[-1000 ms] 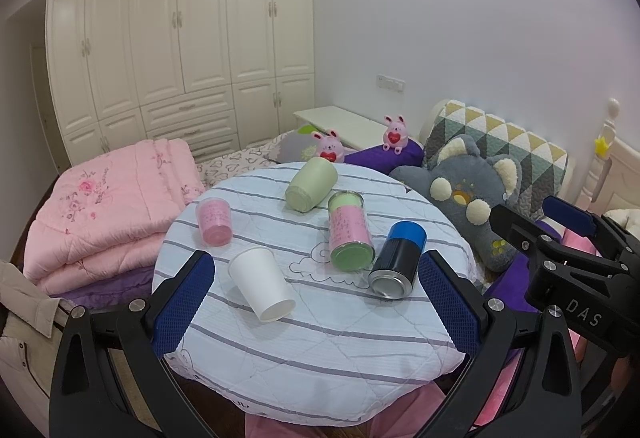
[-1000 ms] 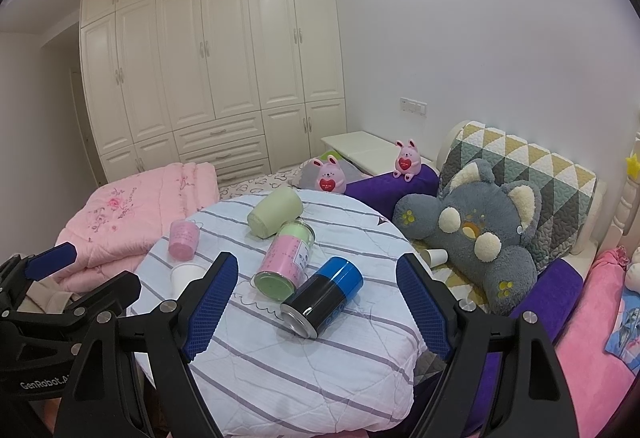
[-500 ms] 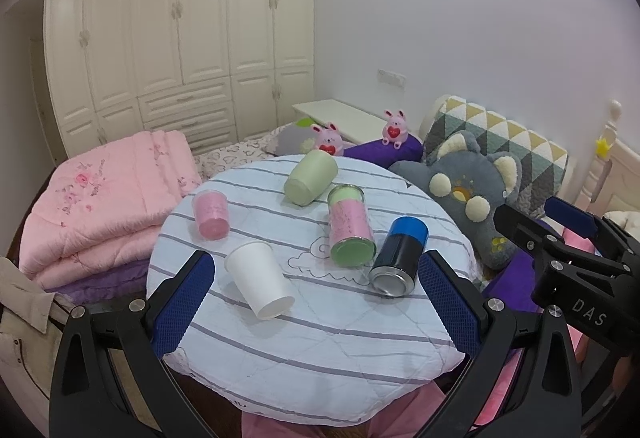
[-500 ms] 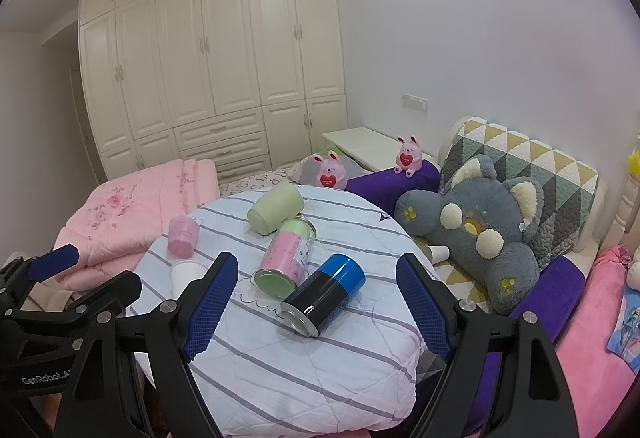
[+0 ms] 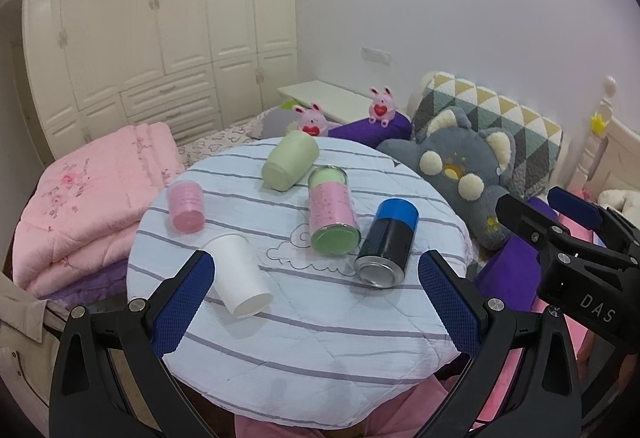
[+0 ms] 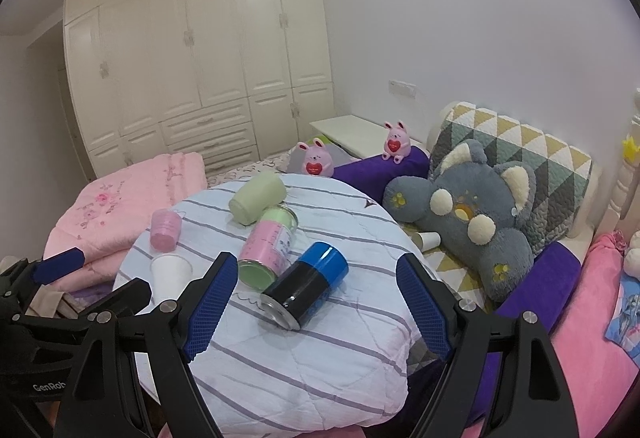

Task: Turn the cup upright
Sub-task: 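Move the right tool toward the white paper cup lying on its side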

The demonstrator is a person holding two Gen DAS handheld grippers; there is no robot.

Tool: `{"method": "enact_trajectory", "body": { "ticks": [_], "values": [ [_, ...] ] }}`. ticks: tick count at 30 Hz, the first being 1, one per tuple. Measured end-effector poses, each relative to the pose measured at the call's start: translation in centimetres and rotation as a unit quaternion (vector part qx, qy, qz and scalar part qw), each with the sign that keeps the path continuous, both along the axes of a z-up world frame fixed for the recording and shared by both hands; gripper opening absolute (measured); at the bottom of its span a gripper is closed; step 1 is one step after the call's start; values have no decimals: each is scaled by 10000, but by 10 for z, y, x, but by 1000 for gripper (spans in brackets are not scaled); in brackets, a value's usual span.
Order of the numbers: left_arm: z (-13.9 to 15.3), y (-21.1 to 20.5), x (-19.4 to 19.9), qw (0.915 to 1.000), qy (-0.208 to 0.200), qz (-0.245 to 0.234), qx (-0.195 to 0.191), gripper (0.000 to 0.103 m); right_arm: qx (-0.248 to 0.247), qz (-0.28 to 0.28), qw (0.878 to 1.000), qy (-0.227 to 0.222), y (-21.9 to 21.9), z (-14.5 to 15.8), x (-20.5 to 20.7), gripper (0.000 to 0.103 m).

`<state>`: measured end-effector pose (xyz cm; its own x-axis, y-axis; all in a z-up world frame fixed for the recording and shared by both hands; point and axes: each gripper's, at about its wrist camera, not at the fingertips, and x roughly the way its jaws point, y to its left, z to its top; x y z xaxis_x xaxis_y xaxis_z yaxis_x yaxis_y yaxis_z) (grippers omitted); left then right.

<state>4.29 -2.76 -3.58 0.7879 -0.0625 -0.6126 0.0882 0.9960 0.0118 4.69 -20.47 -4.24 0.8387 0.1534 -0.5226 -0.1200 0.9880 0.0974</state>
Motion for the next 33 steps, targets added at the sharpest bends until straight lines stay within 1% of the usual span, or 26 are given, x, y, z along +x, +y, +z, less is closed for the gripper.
{"method": "enact_trajectory", "body": {
  "ticks": [6, 12, 17, 20, 23, 25, 28, 33],
  "values": [
    [-7, -10, 12, 9998, 147, -102, 98, 103, 80, -121, 9998, 129, -12, -5, 11, 83],
    [-17, -9, 25, 9993, 336, -50, 184, 103, 142, -148, 9994, 291, -17, -16, 24, 83],
    [-25, 5, 33, 9986, 491, 133, 163, 103, 177, -65, 9990, 411, -16, -24, 36, 83],
    [-28, 19, 36, 9979, 541, 312, 151, 103, 165, 54, 9986, 493, -8, -29, 45, 83],
    [-33, 38, 40, 9963, 676, 539, 25, 103, 152, 164, 9982, 550, 2, -34, 52, 83],
    [-39, 52, 45, 9939, 841, 699, -163, 103, 141, 275, 9976, 612, 10, -38, 57, 83],
    [-51, 66, 53, 9895, 1057, 920, -339, 103, 87, 465, 9965, 696, 27, -44, 66, 83],
    [-77, 79, 73, 9806, 1512, 1171, -436, 103, -35, 727, 9936, 862, 52, -55, 83, 83]
  ]
}}
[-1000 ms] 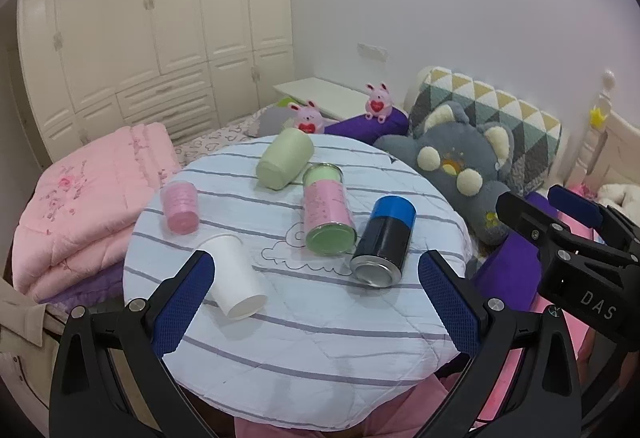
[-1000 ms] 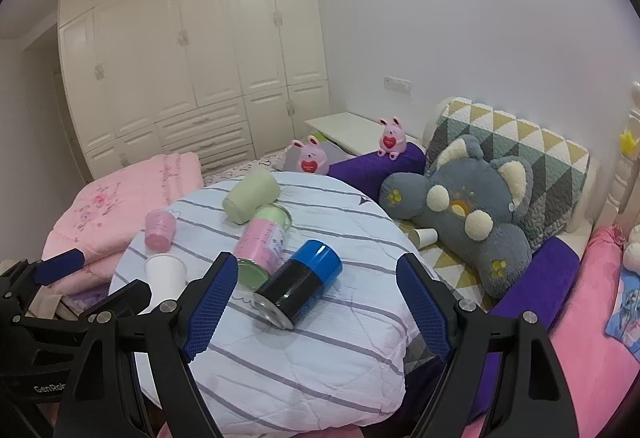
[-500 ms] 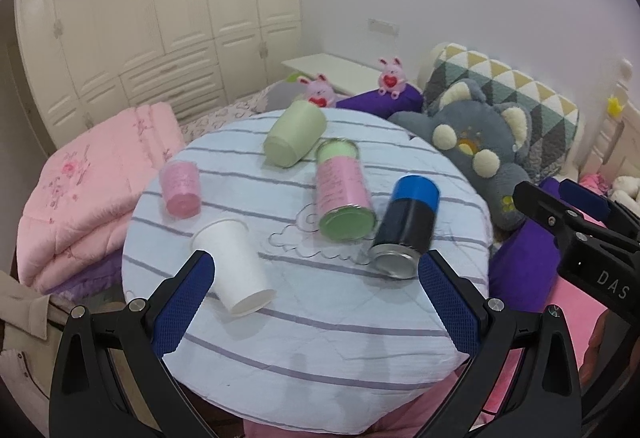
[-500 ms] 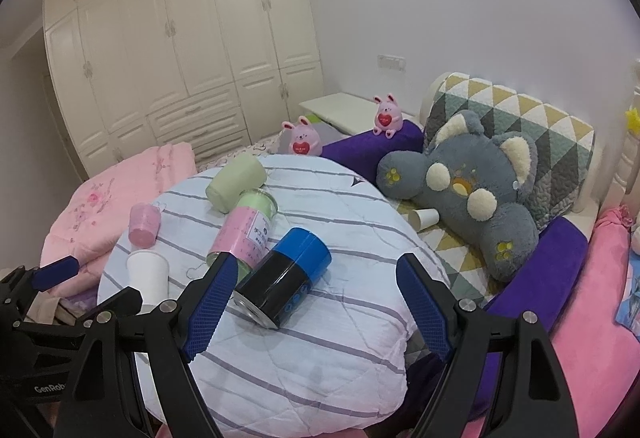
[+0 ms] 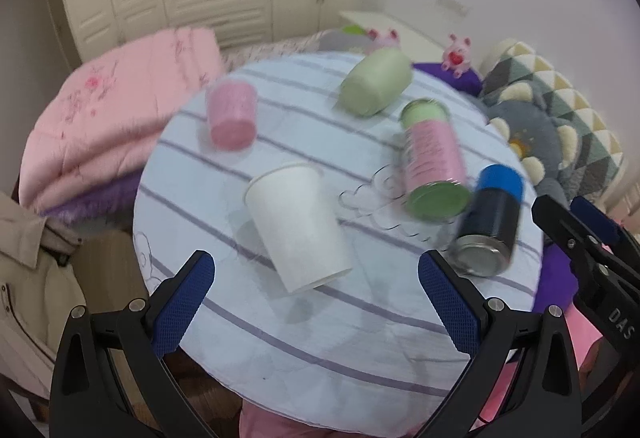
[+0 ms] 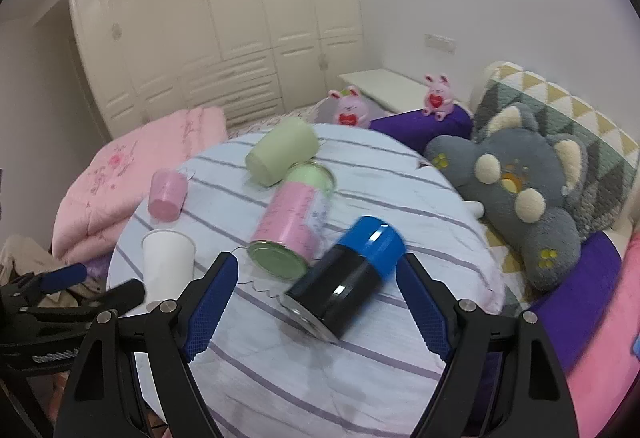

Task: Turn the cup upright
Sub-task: 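Move the right tool toward the white paper cup lying on its side, then close the right gripper around the white paper cup's body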

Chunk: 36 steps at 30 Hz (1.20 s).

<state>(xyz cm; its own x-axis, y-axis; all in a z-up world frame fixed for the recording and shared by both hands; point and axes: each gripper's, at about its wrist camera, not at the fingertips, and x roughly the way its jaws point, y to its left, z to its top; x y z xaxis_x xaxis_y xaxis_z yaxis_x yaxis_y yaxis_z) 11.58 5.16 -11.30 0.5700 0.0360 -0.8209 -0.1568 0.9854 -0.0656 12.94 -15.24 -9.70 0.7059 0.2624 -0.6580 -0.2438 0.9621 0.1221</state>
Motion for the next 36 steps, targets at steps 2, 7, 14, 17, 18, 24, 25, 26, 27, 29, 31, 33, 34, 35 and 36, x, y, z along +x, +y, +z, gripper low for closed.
{"method": "enact_trajectory", "body": {
  "ticks": [2, 7, 14, 17, 18, 24, 25, 26, 27, 29, 31, 33, 34, 35, 36],
  "values": [
    [-8, 4, 7, 9999, 144, 29, -70, 103, -29, 102, 9999, 109, 10, -6, 9, 83],
    [-33, 15, 30, 9983, 541, 117, -169, 103, -96, 265, 9992, 289, 29, -18, 25, 83],
    [-52, 23, 51, 9970, 743, 25, -215, 84, -148, 264, 9988, 381, 37, -23, 45, 83],
    [-55, 25, 56, 9962, 812, -195, -259, 74, -169, 241, 9988, 379, 39, -25, 53, 83],
    [-54, 25, 57, 9963, 791, -273, -189, 73, -162, 236, 9988, 389, 39, -26, 55, 83],
    [-49, 17, 69, 9918, 702, -995, 394, 73, -108, 149, 9990, 416, 37, -29, 61, 83],
    [-47, 17, 73, 9908, 676, -1088, 434, 73, -100, 134, 9990, 411, 38, -30, 62, 83],
    [-45, 17, 76, 9897, 646, -1194, 449, 73, -96, 127, 9990, 406, 38, -30, 62, 83],
    [-43, 16, 82, 9883, 619, -1302, 496, 73, -95, 119, 9991, 406, 38, -30, 64, 83],
    [-38, 16, 88, 9857, 552, -1455, 643, 73, -90, 102, 9991, 412, 40, -31, 67, 83],
    [-31, 17, 96, 9828, 491, -1612, 751, 73, -110, 63, 9991, 407, 41, -32, 71, 83],
    [-27, 18, 106, 9797, 429, -1757, 860, 73, -97, 15, 9991, 416, 41, -33, 77, 83],
    [-26, 18, 110, 9775, 400, -1853, 929, 73, -94, -12, 9990, 433, 42, -34, 82, 83],
    [-26, 17, 114, 9752, 383, -1940, 990, 73, -95, -25, 9990, 432, 42, -33, 83, 83],
    [-27, 15, 120, 9712, 369, -2092, 1077, 73, -99, -54, 9991, 414, 42, -33, 86, 83]
  ]
}}
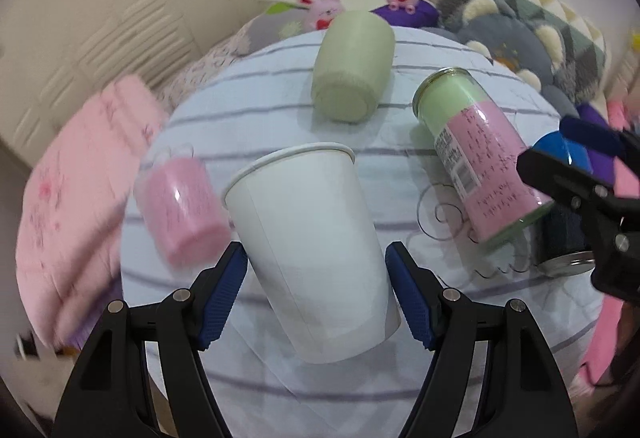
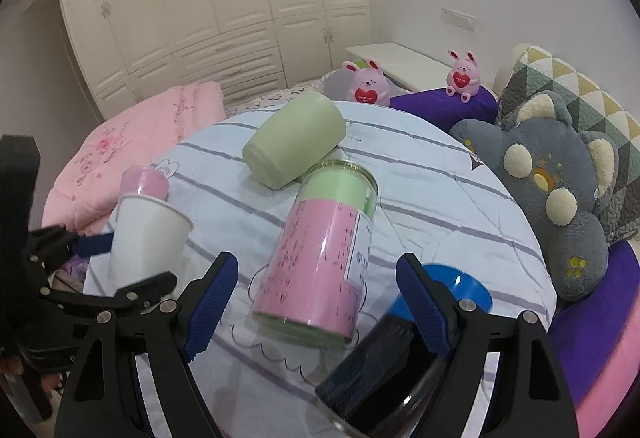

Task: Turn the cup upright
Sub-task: 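Close the right gripper around the white paper cup's body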

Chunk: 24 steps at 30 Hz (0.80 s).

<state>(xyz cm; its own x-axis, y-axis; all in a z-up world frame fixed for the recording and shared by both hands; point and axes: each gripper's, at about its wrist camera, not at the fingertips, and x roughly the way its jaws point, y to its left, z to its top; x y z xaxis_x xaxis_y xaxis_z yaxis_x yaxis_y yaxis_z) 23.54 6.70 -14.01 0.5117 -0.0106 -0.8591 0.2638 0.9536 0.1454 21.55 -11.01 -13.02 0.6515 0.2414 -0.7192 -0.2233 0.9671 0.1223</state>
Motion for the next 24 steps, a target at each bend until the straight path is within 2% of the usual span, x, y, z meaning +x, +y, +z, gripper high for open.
{"method": "enact_trajectory", "body": {
  "ticks": [7, 12, 17, 18, 20, 23, 24],
  "values": [
    [-14, -5, 29, 9970, 72, -622, 465, 73, -33, -191, 9998, -35, -2, -1, 13, 83],
    [-17, -11, 41, 9944, 181, -993, 305, 74, -101, -232, 9997, 51, 1, -6, 18, 83],
    [-26, -15, 51, 9941, 362, -978, 310, 75, -185, -268, 9995, 60, 2, -6, 19, 83],
    [-28, -15, 53, 9941, 405, -958, 309, 76, -189, -274, 9994, 61, 1, -6, 19, 83],
    [-31, -14, 54, 9945, 498, -877, 297, 90, -192, -293, 9994, 63, 1, -5, 19, 83],
    [-29, -11, 52, 9953, 511, -806, 163, 103, -209, -308, 9993, 41, 1, -3, 16, 83],
    [-25, -9, 50, 9959, 486, -763, 86, 103, -209, -303, 9993, 43, 1, -3, 16, 83]
  ]
}}
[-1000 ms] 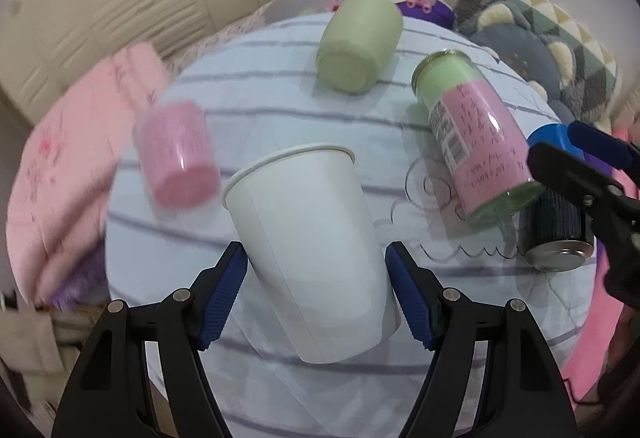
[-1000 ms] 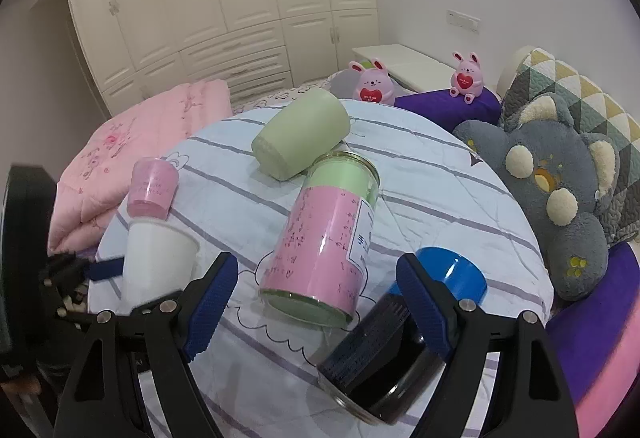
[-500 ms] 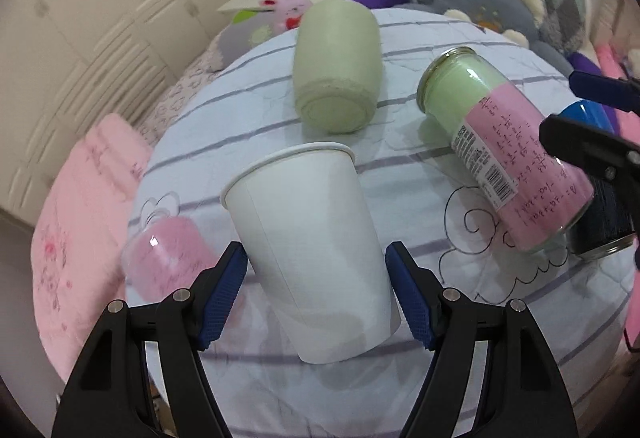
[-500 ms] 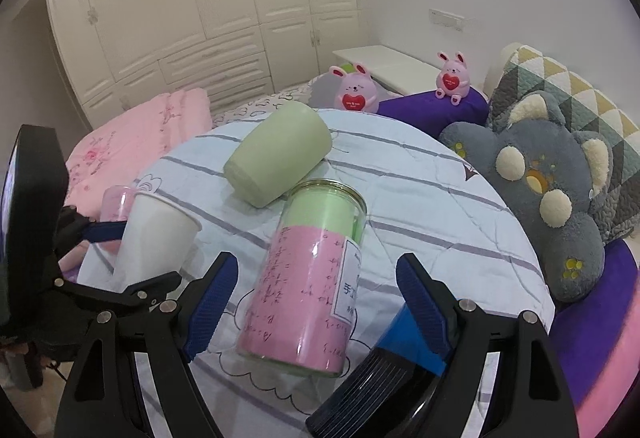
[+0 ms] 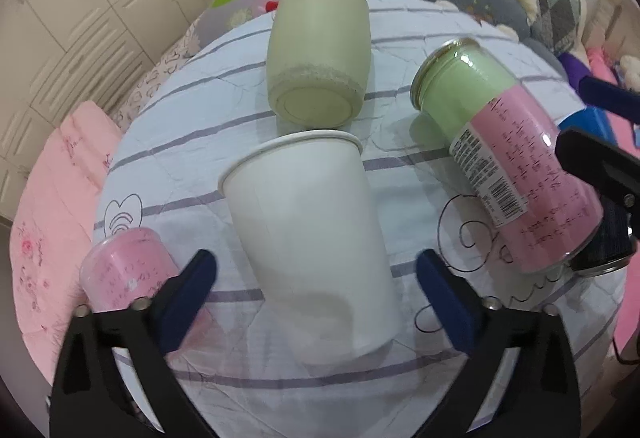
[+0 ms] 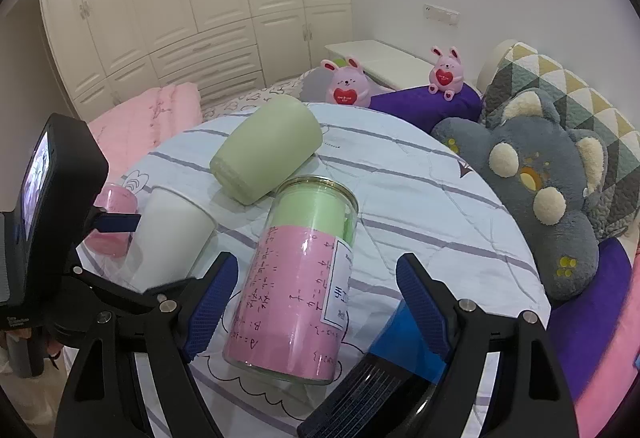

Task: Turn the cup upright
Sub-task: 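Close the right gripper around the white paper cup's body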

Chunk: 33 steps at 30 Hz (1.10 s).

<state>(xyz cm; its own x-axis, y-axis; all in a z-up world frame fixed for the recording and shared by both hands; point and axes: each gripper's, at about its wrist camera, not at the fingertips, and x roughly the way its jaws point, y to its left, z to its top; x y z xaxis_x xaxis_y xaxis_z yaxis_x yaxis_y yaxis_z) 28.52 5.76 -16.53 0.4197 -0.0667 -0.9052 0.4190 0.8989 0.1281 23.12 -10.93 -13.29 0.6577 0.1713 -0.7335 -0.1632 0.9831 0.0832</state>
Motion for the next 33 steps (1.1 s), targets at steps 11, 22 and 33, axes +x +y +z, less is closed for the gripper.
{"method": "enact_trajectory", "body": {
  "ticks": [11, 22, 33],
  "values": [
    [52, 32, -66, 9929, -754, 816, -415, 103, 122, 66, 9996, -265, 6, 27, -23, 83],
    [83, 70, -122, 9745, -1292, 1654, -799, 103, 222, 309, 9988, -319, 46, 37, -37, 83],
    [83, 92, -119, 9696, -1424, 1799, -845, 103, 539, 354, 9979, -55, 72, 38, -28, 83]
  ]
}}
